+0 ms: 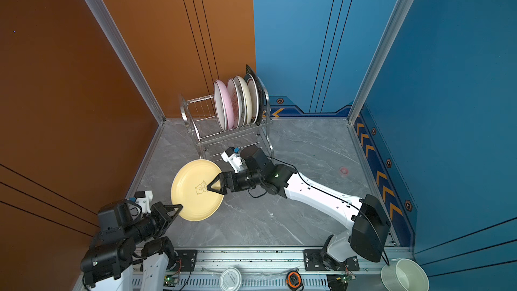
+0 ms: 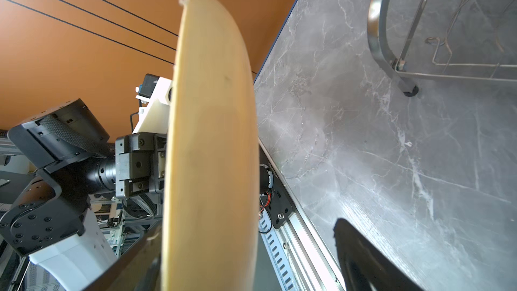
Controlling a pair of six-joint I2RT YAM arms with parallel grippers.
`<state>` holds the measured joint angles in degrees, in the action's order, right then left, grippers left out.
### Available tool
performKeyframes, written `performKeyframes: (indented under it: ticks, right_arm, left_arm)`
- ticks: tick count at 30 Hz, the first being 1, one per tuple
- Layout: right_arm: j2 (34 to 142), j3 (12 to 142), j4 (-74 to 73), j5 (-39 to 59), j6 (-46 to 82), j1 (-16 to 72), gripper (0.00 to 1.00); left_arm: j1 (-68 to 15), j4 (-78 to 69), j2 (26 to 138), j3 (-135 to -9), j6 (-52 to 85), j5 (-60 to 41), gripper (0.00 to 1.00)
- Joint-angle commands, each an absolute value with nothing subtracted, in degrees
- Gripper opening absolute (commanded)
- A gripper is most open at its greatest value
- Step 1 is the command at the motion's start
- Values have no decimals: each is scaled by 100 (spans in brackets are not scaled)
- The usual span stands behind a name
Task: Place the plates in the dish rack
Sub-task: 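Lift the yellow plate upright with the left gripper while the right gripper reaches toward it, then grip the yellow plate's rim with the right gripper while the left gripper releases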
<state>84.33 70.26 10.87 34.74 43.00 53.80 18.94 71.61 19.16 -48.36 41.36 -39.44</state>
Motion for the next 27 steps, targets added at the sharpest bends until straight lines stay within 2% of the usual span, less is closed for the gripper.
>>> performKeyframes:
  ticks: [1,7,15,19,21,27]
  right_arm:
    - [8528,7224,923,3317,4355,5442,88]
    - [8685,7390,901,3243,4361,5502,73]
    - [8763,7442,1000,3159,4416,5551,33]
    - [8715,7387,1119,3056,4431,5533,14]
    - [8660,7337,1119,3012,4459,5516,10]
    - [8413,7398,1608,2579,4351,5420,4]
  left_arm:
    - [1838,7120,1852,-4753,3956,-4151,0]
    - [1739,7126,1915,-4690,3829,-4062,0]
    - [1541,7111,2117,-4782,3627,-3786,0]
    - [1521,7109,2248,-4808,3476,-3747,16]
    - [1518,7102,2317,-4850,3392,-3719,22]
    - [1513,7102,2645,-5133,3145,-3506,61]
